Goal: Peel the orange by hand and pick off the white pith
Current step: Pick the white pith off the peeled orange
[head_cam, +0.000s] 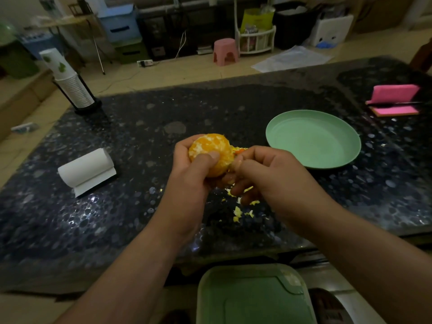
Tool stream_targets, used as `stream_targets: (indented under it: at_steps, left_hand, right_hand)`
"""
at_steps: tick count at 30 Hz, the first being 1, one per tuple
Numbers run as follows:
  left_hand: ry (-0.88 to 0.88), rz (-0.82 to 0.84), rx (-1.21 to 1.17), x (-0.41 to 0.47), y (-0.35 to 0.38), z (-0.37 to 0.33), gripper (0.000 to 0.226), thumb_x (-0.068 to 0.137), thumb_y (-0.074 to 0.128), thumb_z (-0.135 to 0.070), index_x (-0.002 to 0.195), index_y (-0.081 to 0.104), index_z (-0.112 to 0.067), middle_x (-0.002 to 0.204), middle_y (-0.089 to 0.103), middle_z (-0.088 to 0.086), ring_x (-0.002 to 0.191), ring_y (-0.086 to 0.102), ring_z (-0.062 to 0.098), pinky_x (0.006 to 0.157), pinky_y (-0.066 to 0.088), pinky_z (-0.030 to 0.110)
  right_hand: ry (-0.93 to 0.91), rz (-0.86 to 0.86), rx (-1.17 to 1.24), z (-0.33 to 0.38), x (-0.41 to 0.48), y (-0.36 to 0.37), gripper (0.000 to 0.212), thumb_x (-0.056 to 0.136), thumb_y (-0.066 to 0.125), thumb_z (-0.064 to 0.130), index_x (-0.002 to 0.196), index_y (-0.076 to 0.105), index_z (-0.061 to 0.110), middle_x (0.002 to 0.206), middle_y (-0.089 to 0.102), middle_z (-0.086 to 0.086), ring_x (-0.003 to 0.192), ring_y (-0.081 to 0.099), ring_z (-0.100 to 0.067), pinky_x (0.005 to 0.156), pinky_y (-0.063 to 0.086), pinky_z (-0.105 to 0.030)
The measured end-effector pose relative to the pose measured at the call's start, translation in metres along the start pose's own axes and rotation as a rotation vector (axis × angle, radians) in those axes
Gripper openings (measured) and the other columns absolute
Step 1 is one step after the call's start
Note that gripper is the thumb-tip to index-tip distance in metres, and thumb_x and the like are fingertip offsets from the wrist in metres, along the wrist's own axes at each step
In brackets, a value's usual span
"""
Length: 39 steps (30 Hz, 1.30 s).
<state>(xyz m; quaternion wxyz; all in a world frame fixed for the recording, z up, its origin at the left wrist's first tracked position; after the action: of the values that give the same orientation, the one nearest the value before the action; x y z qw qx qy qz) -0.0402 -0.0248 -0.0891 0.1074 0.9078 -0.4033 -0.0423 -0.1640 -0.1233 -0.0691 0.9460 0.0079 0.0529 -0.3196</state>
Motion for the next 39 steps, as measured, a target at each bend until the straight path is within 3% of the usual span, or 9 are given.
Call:
stream_targets:
  at_steps: [5,9,15,19,22,27,31,36,39]
  left_hand:
    - [0.099,-0.014,0.209,-0.005,-0.002,-0.002,0.042,0.09,0.061,-0.032,0.131,0.051,-0.034,0.113,0.068,0.0,0.095,0.07,0.015,0.079,0.057,0.031]
    - [0.23,-0.025,0.341,-0.011,-0.001,-0.008,0.044,0.095,0.062,-0.027,0.135,0.045,-0.031,0.11,0.063,-0.009,0.09,0.066,0.001,0.074,0.055,0.021]
    - [0.313,-0.007,0.457,-0.017,0.005,-0.01,0.045,0.104,0.063,-0.013,0.14,0.039,-0.025,0.115,0.056,-0.001,0.088,0.063,0.001,0.069,0.053,0.017]
    - [0.269,-0.035,0.386,-0.016,0.004,-0.008,0.042,0.096,0.061,-0.027,0.135,0.044,-0.03,0.11,0.061,-0.008,0.088,0.065,0.003,0.072,0.056,0.023]
    - [0.174,-0.066,0.28,-0.013,0.005,-0.006,0.031,0.102,0.06,-0.024,0.131,0.049,-0.029,0.106,0.064,-0.004,0.079,0.066,0.001,0.063,0.053,0.019]
    - [0.023,-0.085,0.021,-0.004,0.005,-0.001,0.038,0.087,0.059,-0.029,0.125,0.057,-0.022,0.106,0.069,0.005,0.086,0.07,0.015,0.071,0.056,0.031]
    - [-0.006,-0.09,-0.091,-0.003,0.006,-0.001,0.025,0.098,0.057,-0.022,0.123,0.057,-0.017,0.104,0.07,0.008,0.083,0.071,0.017,0.066,0.056,0.033]
    - [-0.037,-0.1,-0.127,0.0,0.001,-0.002,0.051,0.089,0.06,-0.032,0.133,0.054,-0.007,0.103,0.068,0.012,0.084,0.065,0.023,0.069,0.053,0.041]
    - [-0.045,-0.088,-0.1,-0.001,0.0,-0.002,0.049,0.088,0.059,-0.032,0.132,0.055,-0.011,0.108,0.069,0.013,0.084,0.069,0.023,0.068,0.055,0.037]
  right_hand:
    - [0.006,-0.009,-0.04,0.0,0.001,0.001,0.026,0.096,0.071,0.032,0.089,0.073,0.007,0.087,0.08,-0.008,0.073,0.071,-0.017,0.063,0.057,-0.031]
    - [-0.002,0.0,-0.07,-0.001,0.0,0.001,0.02,0.098,0.071,0.026,0.084,0.076,0.012,0.086,0.079,-0.008,0.072,0.072,-0.018,0.064,0.058,-0.033]
    - [-0.01,-0.044,-0.075,-0.002,0.0,0.004,0.018,0.097,0.068,0.017,0.081,0.069,0.008,0.074,0.074,-0.009,0.064,0.066,-0.016,0.058,0.055,-0.031]
    - [-0.021,-0.05,-0.047,-0.003,0.001,0.005,0.02,0.094,0.069,0.018,0.074,0.064,0.016,0.069,0.07,-0.002,0.062,0.061,-0.012,0.055,0.051,-0.03]
    - [-0.029,-0.042,-0.034,-0.003,0.001,0.005,0.019,0.093,0.069,0.014,0.075,0.065,0.017,0.072,0.072,-0.004,0.063,0.061,-0.014,0.057,0.05,-0.033]
    - [-0.058,-0.044,-0.021,-0.003,0.001,0.004,0.018,0.094,0.069,0.012,0.078,0.066,0.017,0.073,0.074,-0.007,0.064,0.062,-0.015,0.059,0.05,-0.032]
    - [-0.083,-0.039,-0.031,-0.003,0.002,0.003,0.017,0.094,0.067,0.009,0.079,0.066,0.016,0.074,0.074,-0.007,0.064,0.063,-0.014,0.059,0.05,-0.031]
    - [-0.081,-0.055,-0.07,-0.007,0.003,-0.001,0.016,0.098,0.065,0.01,0.083,0.068,0.016,0.082,0.076,-0.011,0.068,0.064,-0.017,0.062,0.052,-0.035]
    - [-0.059,-0.027,-0.102,-0.005,0.002,0.0,0.019,0.106,0.059,0.018,0.092,0.071,0.015,0.086,0.078,-0.008,0.071,0.066,-0.017,0.064,0.054,-0.035]
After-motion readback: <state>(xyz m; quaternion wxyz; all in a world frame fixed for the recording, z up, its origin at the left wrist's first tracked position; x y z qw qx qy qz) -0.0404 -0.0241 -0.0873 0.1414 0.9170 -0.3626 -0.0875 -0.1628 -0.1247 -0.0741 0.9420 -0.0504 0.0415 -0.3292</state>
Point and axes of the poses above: each hand's wrist, its own x-axis towards the middle knuckle, its own y-axis out of the palm, z = x × y, the point moved 2 cm from there along x, towards the middle knuckle
